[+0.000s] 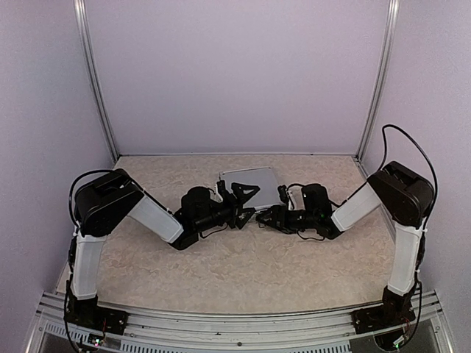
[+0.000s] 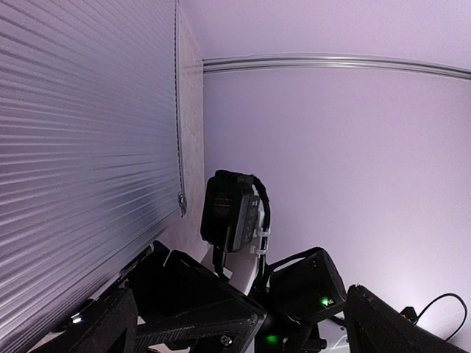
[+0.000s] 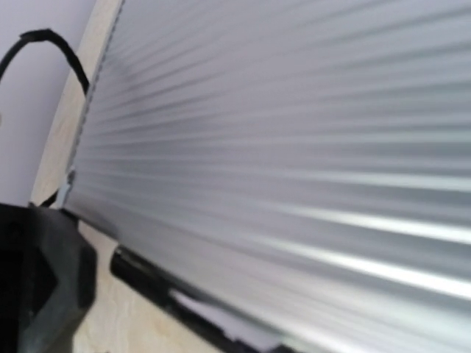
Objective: Pack up texas hold em set
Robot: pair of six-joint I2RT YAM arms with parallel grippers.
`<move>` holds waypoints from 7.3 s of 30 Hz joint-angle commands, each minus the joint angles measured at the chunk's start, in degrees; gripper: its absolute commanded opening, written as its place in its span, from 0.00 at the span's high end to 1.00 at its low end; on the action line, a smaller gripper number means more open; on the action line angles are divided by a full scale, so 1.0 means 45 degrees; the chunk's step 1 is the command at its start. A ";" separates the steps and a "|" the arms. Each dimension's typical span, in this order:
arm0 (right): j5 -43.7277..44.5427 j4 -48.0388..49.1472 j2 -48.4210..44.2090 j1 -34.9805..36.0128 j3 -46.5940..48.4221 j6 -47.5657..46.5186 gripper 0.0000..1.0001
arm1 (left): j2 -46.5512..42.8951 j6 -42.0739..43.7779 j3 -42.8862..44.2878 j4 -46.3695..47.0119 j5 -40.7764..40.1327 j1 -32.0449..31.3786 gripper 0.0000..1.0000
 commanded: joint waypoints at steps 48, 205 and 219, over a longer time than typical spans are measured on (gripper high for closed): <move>-0.0630 0.0231 -0.0447 0.0264 0.0592 -0.0057 0.27 | -0.0693 0.0208 -0.0622 0.0883 -0.0221 0.0241 0.03; -0.2191 -0.1176 -0.1220 -0.0491 0.0709 -0.0539 0.27 | -0.0008 0.0463 -0.0623 -0.0285 -0.0023 -0.0327 0.04; -0.2425 -0.1132 -0.0208 -0.0358 0.1761 -0.0259 0.27 | -0.0823 0.0326 -0.2472 0.0818 -0.0188 -0.0093 0.04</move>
